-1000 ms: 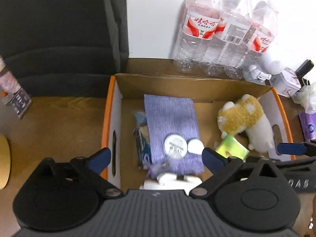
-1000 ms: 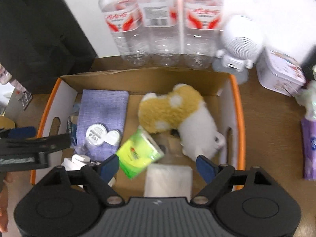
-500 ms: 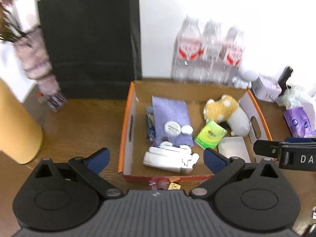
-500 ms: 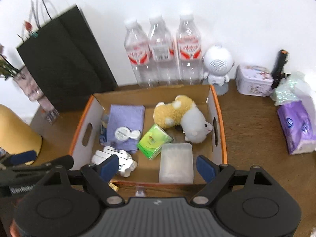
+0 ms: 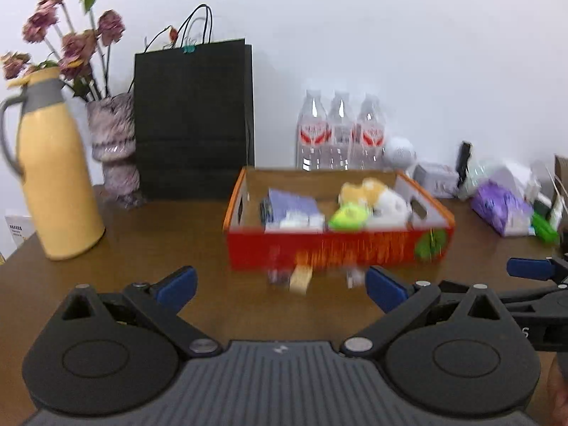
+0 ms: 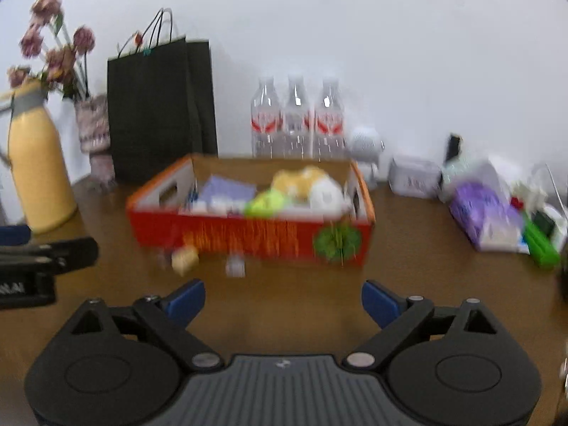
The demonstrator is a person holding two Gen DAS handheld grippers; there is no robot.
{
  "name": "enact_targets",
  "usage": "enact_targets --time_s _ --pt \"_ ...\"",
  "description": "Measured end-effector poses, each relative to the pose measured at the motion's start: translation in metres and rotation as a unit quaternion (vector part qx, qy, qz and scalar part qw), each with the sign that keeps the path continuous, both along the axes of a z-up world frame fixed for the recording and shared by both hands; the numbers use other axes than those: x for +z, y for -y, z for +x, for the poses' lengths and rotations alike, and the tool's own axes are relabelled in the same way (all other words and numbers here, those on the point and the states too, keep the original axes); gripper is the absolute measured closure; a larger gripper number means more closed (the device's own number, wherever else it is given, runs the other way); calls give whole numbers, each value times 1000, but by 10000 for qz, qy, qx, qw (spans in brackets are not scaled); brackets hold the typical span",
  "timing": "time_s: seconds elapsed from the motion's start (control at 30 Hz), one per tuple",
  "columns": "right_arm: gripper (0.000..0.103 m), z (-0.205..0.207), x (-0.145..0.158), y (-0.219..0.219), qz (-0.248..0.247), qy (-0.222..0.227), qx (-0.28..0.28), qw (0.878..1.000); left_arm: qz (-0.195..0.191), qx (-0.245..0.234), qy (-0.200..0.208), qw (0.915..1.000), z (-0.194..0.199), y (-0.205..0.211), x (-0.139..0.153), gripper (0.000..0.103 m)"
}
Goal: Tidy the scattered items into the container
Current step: 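Withdraw both grippers from the box back over the table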
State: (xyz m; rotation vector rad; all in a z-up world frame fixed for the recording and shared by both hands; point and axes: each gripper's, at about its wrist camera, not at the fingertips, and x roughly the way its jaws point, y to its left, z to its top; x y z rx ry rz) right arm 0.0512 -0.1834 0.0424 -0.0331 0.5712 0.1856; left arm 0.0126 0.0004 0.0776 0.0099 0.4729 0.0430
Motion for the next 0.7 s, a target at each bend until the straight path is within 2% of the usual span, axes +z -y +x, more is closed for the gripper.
enact_targets --time_s 0.1,0.27,0.37,0.57,0.7 --pt "8 -27 -28 0 -21 -138 149 9998 11 -27 -31 10000 -22 -4 -27 0" --pt "7 -42 -57 1 15 -482 96 9988 -46 19 -529 9986 -24 -11 -57 0" --pt "7 -42 -61 3 145 -581 52 9982 -100 -104 -654 9978 -27 -9 -66 0" --pt "3 -43 -67 1 81 -608 30 9981 -36 -314 -815 9962 -29 -2 -76 0" --pt "0 -43 -68 -2 -85 -653 -57 9978 -260 -348 -1045 9936 -24 -9 -83 0"
